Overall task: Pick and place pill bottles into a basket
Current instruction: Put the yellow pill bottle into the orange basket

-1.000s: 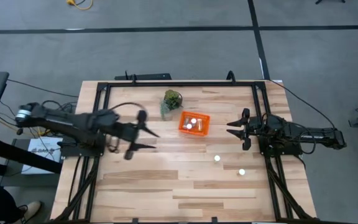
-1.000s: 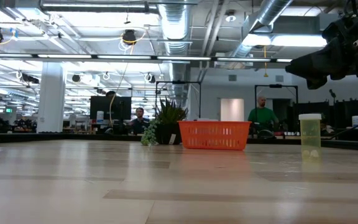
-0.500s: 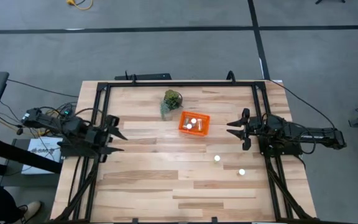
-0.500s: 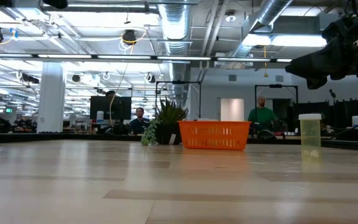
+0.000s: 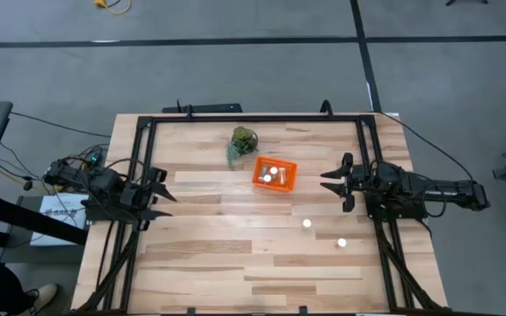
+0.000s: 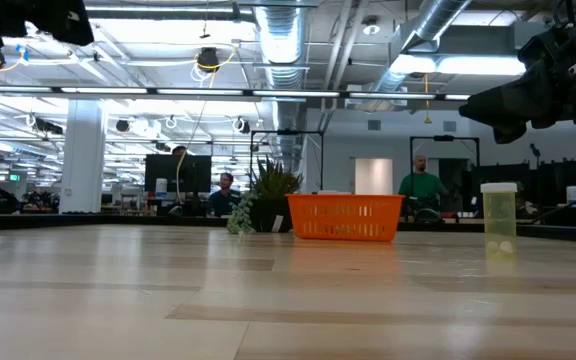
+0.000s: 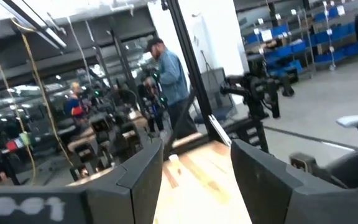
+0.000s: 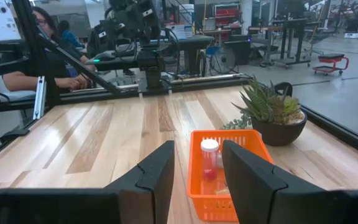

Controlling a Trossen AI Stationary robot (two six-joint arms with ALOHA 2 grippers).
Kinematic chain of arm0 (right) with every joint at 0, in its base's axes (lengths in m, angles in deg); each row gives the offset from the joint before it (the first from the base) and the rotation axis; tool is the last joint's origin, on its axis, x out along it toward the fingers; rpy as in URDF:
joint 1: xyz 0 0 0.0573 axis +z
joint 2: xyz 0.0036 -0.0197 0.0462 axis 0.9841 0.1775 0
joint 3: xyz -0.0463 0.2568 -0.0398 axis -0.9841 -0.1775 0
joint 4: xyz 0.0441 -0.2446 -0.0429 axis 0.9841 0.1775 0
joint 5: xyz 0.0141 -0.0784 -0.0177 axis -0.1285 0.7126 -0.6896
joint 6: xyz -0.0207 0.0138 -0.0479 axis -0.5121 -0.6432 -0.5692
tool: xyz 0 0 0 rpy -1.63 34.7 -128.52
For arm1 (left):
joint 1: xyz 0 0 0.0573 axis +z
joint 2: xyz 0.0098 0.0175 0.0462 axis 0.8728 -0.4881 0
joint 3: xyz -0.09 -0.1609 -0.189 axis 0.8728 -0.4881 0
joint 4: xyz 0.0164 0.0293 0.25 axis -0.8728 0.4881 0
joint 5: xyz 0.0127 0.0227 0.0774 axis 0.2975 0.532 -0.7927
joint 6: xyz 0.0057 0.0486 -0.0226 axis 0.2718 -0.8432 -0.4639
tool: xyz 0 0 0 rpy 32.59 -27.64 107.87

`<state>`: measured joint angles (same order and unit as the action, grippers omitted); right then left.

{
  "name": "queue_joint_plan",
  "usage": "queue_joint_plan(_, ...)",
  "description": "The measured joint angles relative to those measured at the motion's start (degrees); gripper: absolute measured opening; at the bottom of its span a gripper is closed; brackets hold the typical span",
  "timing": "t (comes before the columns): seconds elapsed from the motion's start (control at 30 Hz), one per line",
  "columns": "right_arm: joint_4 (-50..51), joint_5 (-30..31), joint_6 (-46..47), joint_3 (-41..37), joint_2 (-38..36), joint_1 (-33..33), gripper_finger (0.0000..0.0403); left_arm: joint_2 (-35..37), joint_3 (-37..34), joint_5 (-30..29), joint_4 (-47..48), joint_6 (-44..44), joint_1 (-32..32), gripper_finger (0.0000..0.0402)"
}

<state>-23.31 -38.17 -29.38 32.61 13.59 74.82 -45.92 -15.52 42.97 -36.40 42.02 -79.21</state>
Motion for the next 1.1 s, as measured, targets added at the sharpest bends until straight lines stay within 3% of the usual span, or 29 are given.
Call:
queue_joint_plan(0.17,0.01,0.0,0.01,0.0,0.0,0.0,0.013,0.04,-0.3,0.2,1.52,0.11,0.01,0.018)
queue_joint_plan(0.4,0.0,0.0,0.01,0.0,0.0,-0.02,0.013,-0.01,-6.67,-0.6,-10.17,-2.57,0.01,0.018)
queue_joint_plan(0.63,-0.02,0.0,0.0,0.0,0.0,0.0,0.013,0.02,-6.62,-0.69,-7.69,-1.95,0.01,0.018)
queue_joint_plan(0.93,-0.01,0.0,0.0,-0.01,0.0,-0.01,0.013,-0.03,-6.61,-10.43,-1.02,6.05,0.03,0.018)
queue_joint_plan(1.1,0.01,0.0,0.01,0.0,0.0,-0.01,0.013,-0.01,-6.62,-12.81,1.87,7.79,0.03,0.018)
